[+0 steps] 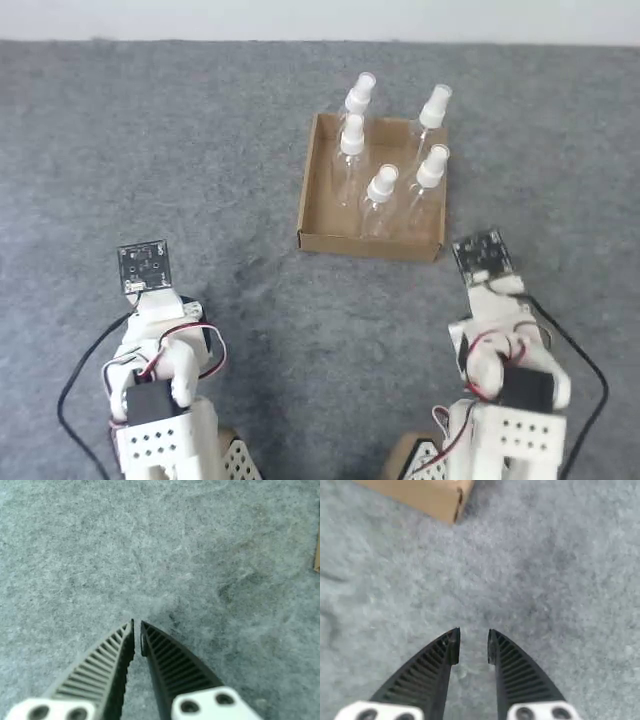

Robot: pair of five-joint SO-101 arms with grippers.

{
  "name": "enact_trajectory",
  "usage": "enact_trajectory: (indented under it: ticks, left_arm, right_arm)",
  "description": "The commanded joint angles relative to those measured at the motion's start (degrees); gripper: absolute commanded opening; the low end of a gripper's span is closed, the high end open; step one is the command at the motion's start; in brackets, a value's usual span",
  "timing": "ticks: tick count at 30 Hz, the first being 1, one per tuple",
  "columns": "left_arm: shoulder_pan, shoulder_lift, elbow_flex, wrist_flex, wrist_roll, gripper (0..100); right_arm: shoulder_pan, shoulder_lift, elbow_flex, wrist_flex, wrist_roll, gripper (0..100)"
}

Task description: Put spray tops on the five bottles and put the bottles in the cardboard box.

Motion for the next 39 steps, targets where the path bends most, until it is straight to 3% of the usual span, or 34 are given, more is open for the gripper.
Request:
enact_trajectory:
  ticks: [1,8,17,22,39]
  left_arm:
    - [-0.1,-0.4,-0.2,-0.4,0.5,1]
    - [-0.1,-0.4,-0.2,-0.4,0.5,1]
    - [-0.1,-0.4,-0.2,-0.4,0.5,1]
    - [-0.1,-0.4,-0.2,-0.4,0.5,1]
    - [-0.1,-0.4,-0.2,-0.4,0.5,1]
  right_arm:
    - [6.5,-11.4,6.9,-0.8,4.8,6.3]
    - [11.0,-22.5,20.7,-2.1,8.5,6.3]
    - [11.4,-21.8,20.7,-2.6,8.4,5.9]
    - [11.3,-22.1,20.7,3.7,8.4,5.9]
    - [11.0,-22.1,20.7,3.6,8.4,5.9]
